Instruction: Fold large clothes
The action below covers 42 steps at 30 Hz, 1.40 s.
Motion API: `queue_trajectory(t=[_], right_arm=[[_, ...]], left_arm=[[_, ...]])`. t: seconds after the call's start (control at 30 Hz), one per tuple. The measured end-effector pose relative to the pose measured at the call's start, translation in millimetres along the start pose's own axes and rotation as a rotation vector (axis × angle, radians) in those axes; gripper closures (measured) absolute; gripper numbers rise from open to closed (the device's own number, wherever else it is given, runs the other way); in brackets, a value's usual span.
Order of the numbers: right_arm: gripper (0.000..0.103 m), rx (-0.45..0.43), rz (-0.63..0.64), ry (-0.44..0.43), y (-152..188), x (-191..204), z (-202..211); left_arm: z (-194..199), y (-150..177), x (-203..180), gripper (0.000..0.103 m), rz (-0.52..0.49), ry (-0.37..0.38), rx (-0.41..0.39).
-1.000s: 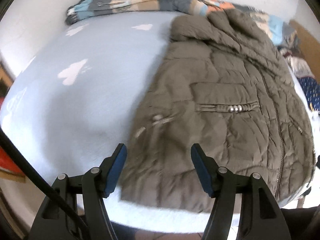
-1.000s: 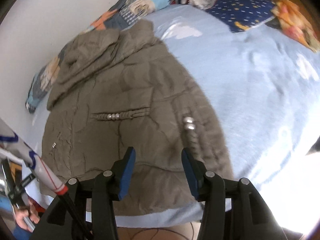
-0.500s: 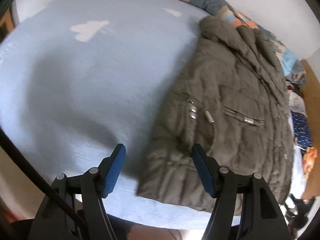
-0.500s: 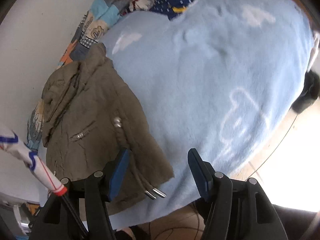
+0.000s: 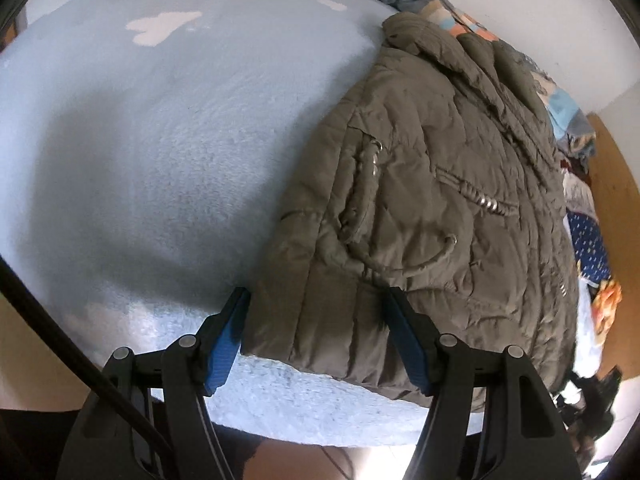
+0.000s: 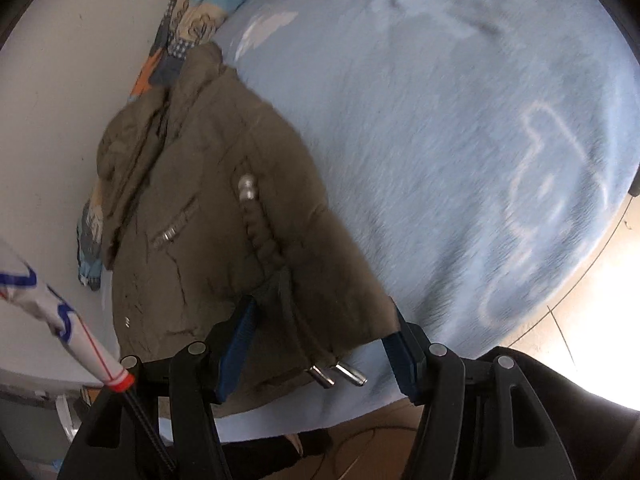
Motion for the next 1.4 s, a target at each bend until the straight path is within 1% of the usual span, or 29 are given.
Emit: queue_trajectory(t=[0.1, 0.13, 0.23, 0.3, 0.33, 0.37, 0.4, 0.5, 0.57, 0.6, 0.63, 0.67, 0.7, 0.73, 0.77, 0.8, 0.87, 0.97, 1.0, 1.03, 1.07, 1.1, 1.17, 1.23, 1.3, 1.4], right_arm=[[0.037, -0.007, -0.006, 0.010, 0.2, -1.1, -4.6], [0.037, -0.032, -0.007, 0.023, -1.2, -0.5, -2.8], [0.037, -0.143, 0.021, 0.083, -8.2, 5.9, 10.3], [0.037, -0.218, 0.034, 0.097, -13.2, 9.8, 22.6], [0.037, -0.233, 0.040, 0.108, -14.2, 8.8, 25.9], [0.036, -0.231, 0.034, 0.113, -15.8, 6.6, 24.4], [0.036, -0.210, 0.018, 0.100, -16.4, 3.2, 19.8], [0.034, -0.142, -0.048, 0.030, -16.5, -8.8, 2.9], [0.035, -0.089, -0.059, -0.022, -15.3, -7.4, -7.6], [0.035, -0.065, -0.043, -0.043, -12.8, -2.9, -13.2], [0.042, -0.061, -0.023, -0.050, -10.3, 2.0, -15.4], [0.057, -0.060, 0.014, -0.069, -7.9, 10.7, -15.5], [0.062, -0.061, 0.057, -0.085, -5.5, 20.9, -15.8], [0.068, -0.084, 0.115, -0.081, -3.6, 32.8, -12.8], [0.071, -0.109, 0.167, -0.070, -1.8, 42.8, -10.0], [0.072, -0.122, 0.199, -0.061, -0.6, 49.1, -9.1], [0.072, -0.121, 0.223, -0.034, 0.4, 54.3, -12.7], [0.072, -0.106, 0.172, -0.004, -1.5, 43.8, -24.7], [0.072, -0.102, 0.154, -0.002, -2.6, 39.6, -27.7], [0.069, -0.099, 0.141, 0.007, -3.0, 35.8, -31.8], [0.063, -0.095, 0.135, 0.017, -3.0, 31.7, -34.4], [0.060, -0.096, 0.131, 0.039, -3.2, 27.5, -38.9], [0.057, -0.113, 0.111, 0.015, -3.2, 20.0, -40.2], [0.056, -0.121, 0.093, -0.005, -4.0, 19.1, -40.8], [0.055, -0.122, 0.083, -0.017, -3.7, 14.1, -36.1], [0.056, -0.125, 0.034, -0.052, -3.3, 4.8, -29.7]], left_arm=[[2.4, 1.4, 6.1, 0.035, 0.002, 0.022, -0.004], [3.0, 0.0, 7.1, 0.035, 0.007, 0.029, -0.009], [5.0, -2.7, 9.5, 0.035, 0.010, 0.027, -0.031], [2.8, -4.2, 10.1, 0.035, 0.018, 0.032, -0.026], [1.0, -5.1, 9.9, 0.035, 0.026, 0.033, -0.023], [-0.2, -6.2, 9.1, 0.035, 0.028, 0.031, -0.021], [-0.9, -7.3, 7.7, 0.035, 0.028, 0.029, -0.021], [-3.8, -11.1, -0.3, 0.034, 0.021, 0.013, -0.029], [-2.2, -9.9, -0.9, 0.034, 0.016, 0.006, -0.035], [-1.1, -9.5, -1.3, 0.034, 0.011, 0.007, -0.040], [1.4, -9.2, -3.2, 0.034, 0.000, 0.015, -0.051], [5.0, -8.8, -4.9, 0.038, -0.015, 0.020, -0.069], [10.1, -8.3, -8.5, 0.040, -0.037, 0.009, -0.099], [13.0, -7.5, -10.1, 0.040, -0.052, -0.004, -0.120], [15.6, -6.9, -13.4, 0.040, -0.073, -0.021, -0.143], [15.7, -6.6, -16.0, 0.040, -0.087, -0.034, -0.152], [12.2, -5.5, -17.1, 0.040, -0.093, -0.053, -0.150], [4.6, -6.1, -19.4, 0.040, -0.093, -0.078, -0.150], [2.9, -6.2, -21.1, 0.038, -0.096, -0.092, -0.158], [1.7, -5.0, -21.1, 0.037, -0.099, -0.101, -0.166], [0.7, -4.8, -23.8, 0.034, -0.101, -0.109, -0.174], [-0.8, -4.7, -25.5, 0.032, -0.106, -0.119, -0.182], [-3.6, -3.0, -30.2, 0.030, -0.126, -0.143, -0.196], [-4.5, -1.8, -29.6, 0.026, -0.127, -0.151, -0.210], [-5.8, -2.0, -27.4, 0.023, -0.114, -0.144, -0.204], [-6.5, -3.5, -25.5, 0.023, -0.105, -0.131, -0.192]])
Point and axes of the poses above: each gripper's, at about its wrist camera, not at the fingertips, and z roughly against the way its jaws point, x to its left, y to its underside, the point moved 2 cm from there along -z, roughly the way its jaws point, and after that the axes turned 14 degrees about -y, right-handed, at the moved point
